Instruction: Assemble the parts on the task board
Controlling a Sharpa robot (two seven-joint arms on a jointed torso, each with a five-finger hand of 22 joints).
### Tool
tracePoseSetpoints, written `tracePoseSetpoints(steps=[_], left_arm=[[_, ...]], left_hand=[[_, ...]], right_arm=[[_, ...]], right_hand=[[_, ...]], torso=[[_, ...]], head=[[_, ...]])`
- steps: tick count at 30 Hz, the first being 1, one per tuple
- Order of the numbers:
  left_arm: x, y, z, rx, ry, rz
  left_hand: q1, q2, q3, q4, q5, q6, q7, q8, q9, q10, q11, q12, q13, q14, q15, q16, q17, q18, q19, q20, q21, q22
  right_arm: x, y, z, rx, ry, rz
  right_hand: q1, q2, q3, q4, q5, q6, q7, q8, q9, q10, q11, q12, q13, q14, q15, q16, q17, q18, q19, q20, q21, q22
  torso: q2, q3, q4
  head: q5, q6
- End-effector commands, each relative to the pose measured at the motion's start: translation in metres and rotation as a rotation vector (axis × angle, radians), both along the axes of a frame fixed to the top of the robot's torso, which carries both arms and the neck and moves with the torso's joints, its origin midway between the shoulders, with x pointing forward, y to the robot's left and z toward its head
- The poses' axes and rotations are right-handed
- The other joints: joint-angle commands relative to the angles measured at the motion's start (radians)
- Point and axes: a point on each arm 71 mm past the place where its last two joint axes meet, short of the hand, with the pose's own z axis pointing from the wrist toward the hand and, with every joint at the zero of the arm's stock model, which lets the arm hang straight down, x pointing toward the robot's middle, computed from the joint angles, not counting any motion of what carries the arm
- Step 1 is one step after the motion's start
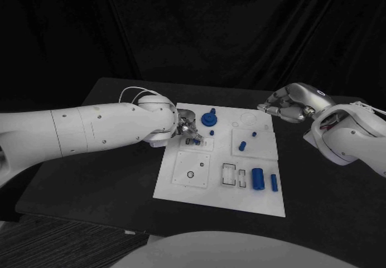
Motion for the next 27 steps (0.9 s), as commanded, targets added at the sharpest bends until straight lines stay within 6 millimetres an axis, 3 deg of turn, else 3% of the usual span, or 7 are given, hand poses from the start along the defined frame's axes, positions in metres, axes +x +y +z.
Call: tracePoseSetpoints(steps=[1, 27], left_arm=[[-0.0018, -0.0014, -0.0036, 0.007, 0.017, -0.015], [-0.0035, -0.0033, -0.0064, 0.004, 0.026, -0.027]], left_hand=[[0.003, -0.009, 0.068, -0.008, -0.002, 0.006, -0.011, -0.007, 0.014, 0.090, -0.009, -0.017, 0.225, 0.116, -0.008, 0.010, 0.264, 0.004, 0.000, -0.008, -0.011, 0.118], [-0.001, -0.010, 0.069, -0.005, -0.009, 0.005, -0.010, -0.009, 0.012, 0.084, -0.009, -0.027, 0.216, 0.109, -0.007, 0.002, 0.249, 0.006, -0.004, -0.007, -0.017, 0.115]], right_arm=[[0.0000, -0.0010, -0.0013, -0.005, 0.007, -0.015], [0.0006, -0.0006, -0.0019, -0.008, 0.010, -0.015]], right_hand=[[0.019, 0.000, -0.025, 0.001, 0.022, -0.010, -0.001, 0.017, 0.015, 0.102, -0.002, 0.017, 0.265, 0.074, -0.003, -0.021, 0.154, 0.007, -0.005, 0.002, -0.013, 0.143], [0.022, 0.000, -0.025, 0.000, 0.026, -0.010, -0.001, 0.017, 0.015, 0.102, -0.002, 0.017, 0.265, 0.074, -0.003, -0.021, 0.154, 0.007, -0.006, 0.002, -0.014, 0.143]], torso=[[0.000, -0.0002, 0.0000], [0.001, -0.0006, 0.0002]], head=[[0.000, 0.000], [0.001, 0.000]])
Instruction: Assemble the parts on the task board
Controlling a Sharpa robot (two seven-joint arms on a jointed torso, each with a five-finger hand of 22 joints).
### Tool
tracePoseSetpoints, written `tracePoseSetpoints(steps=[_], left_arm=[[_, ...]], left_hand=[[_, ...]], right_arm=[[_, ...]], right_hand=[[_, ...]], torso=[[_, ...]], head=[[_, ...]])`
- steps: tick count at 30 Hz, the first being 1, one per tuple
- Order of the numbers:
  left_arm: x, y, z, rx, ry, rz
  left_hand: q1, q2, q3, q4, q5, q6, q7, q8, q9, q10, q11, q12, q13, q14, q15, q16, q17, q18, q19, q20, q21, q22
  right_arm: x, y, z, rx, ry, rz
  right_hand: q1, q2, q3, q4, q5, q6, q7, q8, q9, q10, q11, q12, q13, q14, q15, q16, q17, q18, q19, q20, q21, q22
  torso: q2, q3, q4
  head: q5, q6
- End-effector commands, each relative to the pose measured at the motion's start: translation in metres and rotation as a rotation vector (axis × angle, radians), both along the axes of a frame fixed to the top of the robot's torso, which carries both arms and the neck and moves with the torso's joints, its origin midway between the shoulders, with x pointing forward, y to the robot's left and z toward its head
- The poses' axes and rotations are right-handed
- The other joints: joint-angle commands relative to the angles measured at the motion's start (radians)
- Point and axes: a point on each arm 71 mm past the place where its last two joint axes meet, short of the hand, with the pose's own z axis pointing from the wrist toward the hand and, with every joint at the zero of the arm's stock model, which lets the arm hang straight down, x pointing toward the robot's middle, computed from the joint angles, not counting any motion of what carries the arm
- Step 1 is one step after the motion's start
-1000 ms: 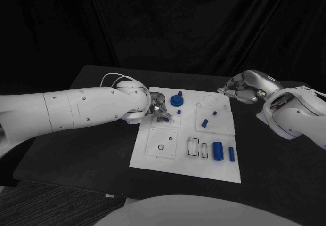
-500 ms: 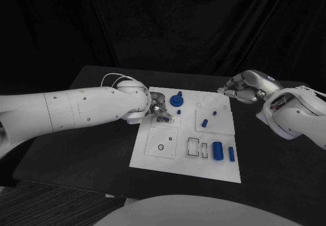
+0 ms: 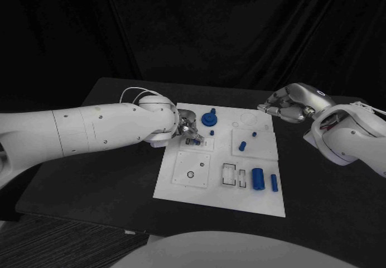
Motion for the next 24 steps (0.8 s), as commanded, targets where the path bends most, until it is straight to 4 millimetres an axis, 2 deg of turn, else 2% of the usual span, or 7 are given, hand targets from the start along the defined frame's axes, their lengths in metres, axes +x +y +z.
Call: tracePoseSetpoints(steps=[1, 24], left_arm=[[-0.0036, -0.0025, -0.0048, 0.006, 0.023, -0.023], [-0.0044, -0.0052, -0.0060, 0.007, 0.034, -0.038]], left_hand=[[-0.001, -0.010, 0.069, -0.005, -0.009, 0.000, -0.015, -0.010, 0.004, 0.083, -0.009, -0.012, 0.215, 0.109, -0.007, 0.002, 0.248, 0.006, -0.004, -0.007, -0.018, 0.115], [-0.003, -0.010, 0.070, -0.004, -0.014, -0.001, -0.015, -0.011, 0.004, 0.082, -0.008, -0.014, 0.214, 0.106, -0.007, -0.001, 0.243, 0.006, -0.006, -0.007, -0.020, 0.114]], right_arm=[[0.0004, -0.0010, -0.0016, -0.007, 0.009, -0.016], [0.0009, -0.0013, -0.0025, -0.010, 0.015, -0.019]], right_hand=[[0.022, 0.000, -0.025, 0.000, 0.026, -0.010, -0.001, 0.017, 0.015, 0.102, -0.002, 0.017, 0.265, 0.074, -0.003, -0.021, 0.154, 0.007, -0.006, 0.002, -0.014, 0.143], [0.024, 0.001, -0.025, 0.000, 0.028, -0.010, -0.001, 0.017, 0.015, 0.102, -0.002, 0.017, 0.265, 0.074, -0.003, -0.021, 0.153, 0.007, -0.006, 0.002, -0.015, 0.143]], torso=[[0.000, -0.0001, 0.0005], [-0.001, 0.0005, -0.0005]], head=[[0.000, 0.000], [-0.001, 0.000]])
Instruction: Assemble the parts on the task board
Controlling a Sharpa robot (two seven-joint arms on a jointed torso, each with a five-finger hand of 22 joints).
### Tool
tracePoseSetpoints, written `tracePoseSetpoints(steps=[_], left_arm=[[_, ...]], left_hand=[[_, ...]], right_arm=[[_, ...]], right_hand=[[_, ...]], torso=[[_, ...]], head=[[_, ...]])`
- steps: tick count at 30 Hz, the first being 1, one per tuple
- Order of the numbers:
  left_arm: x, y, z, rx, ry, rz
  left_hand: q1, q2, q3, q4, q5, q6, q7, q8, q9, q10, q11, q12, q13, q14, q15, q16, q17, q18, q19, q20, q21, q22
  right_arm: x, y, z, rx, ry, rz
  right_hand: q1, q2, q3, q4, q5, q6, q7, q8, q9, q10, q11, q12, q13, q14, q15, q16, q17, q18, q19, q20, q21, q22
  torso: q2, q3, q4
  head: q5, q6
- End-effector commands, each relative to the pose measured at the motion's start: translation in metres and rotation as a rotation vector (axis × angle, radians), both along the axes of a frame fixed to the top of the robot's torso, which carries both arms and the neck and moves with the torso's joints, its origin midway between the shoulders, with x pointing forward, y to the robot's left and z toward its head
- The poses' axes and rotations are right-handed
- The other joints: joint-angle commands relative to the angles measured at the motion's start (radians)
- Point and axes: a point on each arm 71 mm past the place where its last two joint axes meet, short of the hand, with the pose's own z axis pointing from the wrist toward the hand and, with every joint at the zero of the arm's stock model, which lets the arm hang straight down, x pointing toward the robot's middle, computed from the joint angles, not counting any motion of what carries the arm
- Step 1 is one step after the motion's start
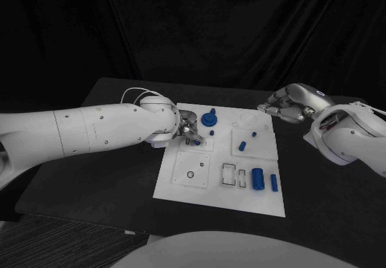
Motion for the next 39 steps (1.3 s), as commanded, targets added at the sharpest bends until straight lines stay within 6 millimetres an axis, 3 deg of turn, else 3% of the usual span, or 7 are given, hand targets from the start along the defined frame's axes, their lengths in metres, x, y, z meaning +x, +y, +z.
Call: tracePoseSetpoints(steps=[1, 17, 22, 24, 27, 30, 39], left_arm=[[-0.0036, -0.0027, -0.0053, 0.006, 0.028, -0.027], [-0.0032, -0.0017, -0.0074, 0.020, 0.040, -0.024], [-0.0032, -0.0014, -0.0079, 0.025, 0.044, -0.024], [-0.0032, -0.0014, -0.0081, 0.026, 0.044, -0.023], [-0.0032, -0.0014, -0.0083, 0.026, 0.044, -0.023], [-0.0033, -0.0015, -0.0085, 0.027, 0.045, -0.022], [-0.0028, -0.0015, -0.0085, 0.022, 0.039, -0.018]], left_hand=[[-0.003, -0.010, 0.059, -0.014, -0.005, -0.001, -0.015, -0.015, 0.004, 0.082, -0.008, -0.014, 0.214, 0.106, -0.007, -0.001, 0.243, 0.006, -0.005, -0.007, -0.008, 0.114], [-0.005, -0.011, 0.061, -0.013, -0.012, -0.007, -0.013, -0.022, 0.000, 0.080, -0.007, -0.017, 0.211, 0.104, -0.006, -0.004, 0.238, 0.007, -0.008, -0.006, -0.013, 0.111], [-0.036, -0.017, 0.040, 0.015, -0.132, -0.008, -0.006, -0.039, -0.010, 0.079, -0.001, -0.019, 0.209, 0.104, 0.000, -0.004, 0.237, 0.008, -0.010, -0.001, -0.020, 0.112], [-0.053, -0.020, 0.024, 0.031, -0.148, -0.005, -0.004, -0.041, -0.012, 0.079, 0.001, -0.018, 0.210, 0.104, 0.001, -0.004, 0.237, 0.008, -0.009, 0.000, -0.021, 0.113], [-0.092, -0.026, -0.023, 0.073, -0.205, 0.001, -0.002, -0.046, -0.015, 0.080, 0.003, -0.018, 0.210, 0.104, 0.003, -0.004, 0.237, 0.008, -0.008, 0.003, -0.023, 0.115], [-0.107, -0.026, -0.051, 0.097, -0.235, 0.003, -0.002, -0.049, -0.015, 0.080, 0.004, -0.017, 0.211, 0.104, 0.003, -0.004, 0.238, 0.008, -0.007, 0.003, -0.024, 0.117], [-0.128, -0.021, -0.105, 0.144, -0.272, -0.013, 0.003, -0.052, -0.004, 0.081, 0.007, -0.016, 0.212, 0.105, 0.006, -0.003, 0.240, 0.008, -0.005, 0.005, -0.027, 0.120]], right_arm=[[0.0003, -0.0011, -0.0017, -0.007, 0.010, -0.017], [0.0006, -0.0017, -0.0023, -0.009, 0.013, -0.019], [0.0006, -0.0019, -0.0024, -0.010, 0.013, -0.020], [0.0007, -0.0020, -0.0025, -0.010, 0.014, -0.020], [0.0007, -0.0020, -0.0026, -0.010, 0.014, -0.019], [0.0006, -0.0020, -0.0027, -0.010, 0.015, -0.019], [0.0005, -0.0022, -0.0028, -0.011, 0.016, -0.019]], right_hand=[[0.026, 0.001, -0.025, 0.000, 0.029, -0.011, -0.001, 0.016, 0.015, 0.102, -0.002, 0.017, 0.265, 0.074, -0.003, -0.022, 0.152, 0.007, -0.006, 0.002, -0.016, 0.142], [0.026, 0.001, -0.025, 0.000, 0.029, -0.011, -0.001, 0.016, 0.015, 0.102, -0.002, 0.017, 0.265, 0.074, -0.003, -0.022, 0.152, 0.007, -0.006, 0.002, -0.016, 0.142], [0.027, 0.001, -0.026, 0.000, 0.029, -0.012, 0.000, 0.016, 0.015, 0.102, -0.002, 0.017, 0.265, 0.074, -0.003, -0.023, 0.152, 0.007, -0.006, 0.002, -0.017, 0.142], [0.027, 0.001, -0.026, 0.000, 0.029, -0.012, 0.000, 0.016, 0.015, 0.102, -0.002, 0.017, 0.265, 0.074, -0.003, -0.023, 0.152, 0.007, -0.006, 0.002, -0.017, 0.142], [0.027, 0.001, -0.026, 0.000, 0.029, -0.012, 0.000, 0.016, 0.015, 0.102, -0.002, 0.017, 0.265, 0.074, -0.003, -0.023, 0.152, 0.007, -0.006, 0.002, -0.017, 0.142], [0.027, 0.001, -0.026, 0.000, 0.029, -0.012, 0.000, 0.016, 0.015, 0.102, -0.002, 0.017, 0.265, 0.074, -0.003, -0.023, 0.152, 0.007, -0.006, 0.002, -0.017, 0.142], [0.027, 0.001, -0.026, 0.000, 0.029, -0.012, 0.000, 0.016, 0.015, 0.102, -0.002, 0.017, 0.265, 0.074, -0.003, -0.023, 0.152, 0.007, -0.006, 0.002, -0.017, 0.142]], torso=[[-0.001, 0.0003, 0.0002], [0.000, 0.0002, 0.0005], [0.000, 0.0004, 0.0008], [0.001, 0.0001, 0.0008], [0.001, 0.0001, 0.0005], [0.000, 0.0001, 0.0007], [0.001, -0.0001, 0.0011]], head=[[0.000, 0.000], [-0.002, 0.000], [-0.002, 0.000], [-0.001, 0.000], [-0.001, 0.000], [-0.002, 0.000], [-0.004, 0.000]])
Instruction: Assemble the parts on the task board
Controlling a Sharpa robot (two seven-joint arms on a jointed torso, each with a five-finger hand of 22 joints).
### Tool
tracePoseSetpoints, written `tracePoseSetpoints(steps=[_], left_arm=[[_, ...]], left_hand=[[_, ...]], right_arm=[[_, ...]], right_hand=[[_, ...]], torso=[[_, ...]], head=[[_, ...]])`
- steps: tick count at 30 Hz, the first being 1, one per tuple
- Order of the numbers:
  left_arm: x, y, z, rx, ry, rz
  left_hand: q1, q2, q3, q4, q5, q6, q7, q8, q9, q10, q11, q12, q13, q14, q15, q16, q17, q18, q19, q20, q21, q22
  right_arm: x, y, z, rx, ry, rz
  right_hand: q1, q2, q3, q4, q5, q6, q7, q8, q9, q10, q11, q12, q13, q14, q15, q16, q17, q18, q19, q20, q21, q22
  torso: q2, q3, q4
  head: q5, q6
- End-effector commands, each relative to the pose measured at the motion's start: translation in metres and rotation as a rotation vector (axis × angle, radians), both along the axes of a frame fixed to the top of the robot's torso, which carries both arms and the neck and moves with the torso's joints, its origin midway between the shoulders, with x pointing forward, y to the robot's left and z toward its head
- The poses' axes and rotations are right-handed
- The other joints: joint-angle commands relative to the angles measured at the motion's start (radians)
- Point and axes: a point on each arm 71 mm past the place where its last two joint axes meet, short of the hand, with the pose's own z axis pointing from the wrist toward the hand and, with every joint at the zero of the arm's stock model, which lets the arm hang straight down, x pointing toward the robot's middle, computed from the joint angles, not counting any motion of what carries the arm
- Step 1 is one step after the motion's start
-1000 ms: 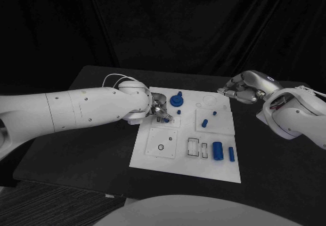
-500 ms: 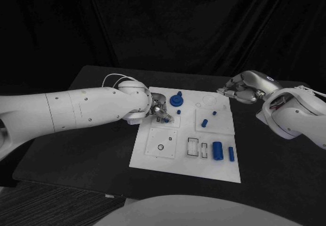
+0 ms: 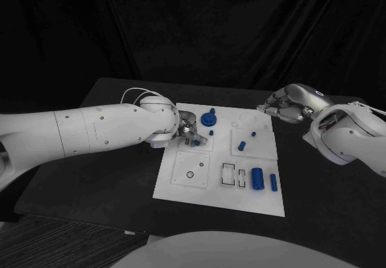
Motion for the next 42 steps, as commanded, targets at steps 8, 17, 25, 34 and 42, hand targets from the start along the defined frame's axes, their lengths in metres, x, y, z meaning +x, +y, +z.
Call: tracePoseSetpoints(steps=[8, 17, 25, 34, 42], left_arm=[[-0.0029, -0.0010, -0.0063, 0.002, 0.023, -0.014], [-0.0026, -0.0019, -0.0062, -0.008, 0.022, -0.024], [-0.0024, -0.0026, -0.0056, -0.021, 0.015, -0.030], [-0.0021, -0.0017, -0.0043, -0.038, -0.003, -0.022], [-0.0016, 0.0008, -0.0025, -0.053, -0.028, 0.000]], left_hand=[[0.009, 0.010, -0.047, 0.019, 0.016, -0.038, 0.009, -0.036, 0.023, 0.078, 0.003, -0.015, 0.213, 0.100, 0.000, -0.002, 0.241, 0.008, 0.003, -0.001, -0.010, 0.123], [0.085, 0.022, -0.040, -0.023, 0.144, -0.054, 0.007, -0.025, 0.047, 0.077, 0.001, -0.017, 0.211, 0.099, -0.001, -0.004, 0.239, 0.009, 0.002, -0.003, -0.017, 0.126], [0.144, 0.018, -0.007, -0.071, 0.272, -0.058, 0.000, -0.024, 0.054, 0.075, -0.004, -0.018, 0.210, 0.099, -0.005, -0.004, 0.239, 0.009, 0.002, -0.006, -0.021, 0.129], [0.172, 0.004, 0.054, -0.111, 0.333, -0.053, -0.004, -0.026, 0.052, 0.075, -0.009, -0.019, 0.210, 0.099, -0.009, -0.004, 0.238, 0.009, 0.005, -0.010, -0.022, 0.134], [0.172, 0.003, 0.057, -0.111, 0.333, -0.051, -0.004, -0.025, 0.052, 0.075, -0.009, -0.019, 0.210, 0.099, -0.009, -0.004, 0.238, 0.008, 0.006, -0.010, -0.020, 0.135]], right_arm=[[-0.0001, -0.0017, -0.0017, -0.008, 0.010, -0.015], [-0.0003, -0.0018, -0.0018, -0.008, 0.012, -0.016], [-0.0002, -0.0021, -0.0018, -0.009, 0.012, -0.017], [-0.0002, -0.0021, -0.0020, -0.009, 0.012, -0.017], [-0.0002, -0.0032, -0.0025, -0.009, 0.013, -0.019]], right_hand=[[0.026, 0.001, -0.026, 0.000, 0.029, -0.012, 0.000, 0.016, 0.014, 0.102, -0.002, 0.017, 0.265, 0.074, -0.003, -0.023, 0.152, 0.007, -0.006, 0.002, -0.017, 0.142], [0.027, 0.000, -0.027, 0.001, 0.030, -0.012, 0.000, 0.016, 0.015, 0.102, -0.001, 0.017, 0.265, 0.074, -0.002, -0.023, 0.151, 0.008, -0.006, 0.002, -0.019, 0.142], [0.027, 0.000, -0.027, 0.001, 0.030, -0.012, 0.000, 0.016, 0.015, 0.102, -0.001, 0.017, 0.265, 0.074, -0.002, -0.023, 0.151, 0.008, -0.006, 0.002, -0.019, 0.142], [0.027, 0.000, -0.027, 0.001, 0.030, -0.012, 0.000, 0.016, 0.015, 0.102, -0.001, 0.017, 0.265, 0.074, -0.002, -0.023, 0.151, 0.008, -0.006, 0.002, -0.019, 0.142], [0.027, 0.000, -0.027, 0.001, 0.030, -0.012, 0.000, 0.016, 0.015, 0.102, -0.001, 0.017, 0.265, 0.074, -0.002, -0.023, 0.151, 0.008, -0.006, 0.002, -0.019, 0.142]], torso=[[0.000, -0.0002, 0.0002], [0.000, -0.0003, 0.0000], [0.000, 0.0007, 0.0005], [0.000, -0.0005, -0.0008], [-0.001, 0.0001, 0.0002]], head=[[0.001, 0.000], [0.000, 0.000], [-0.001, 0.000], [0.001, 0.000], [-0.001, 0.000]])
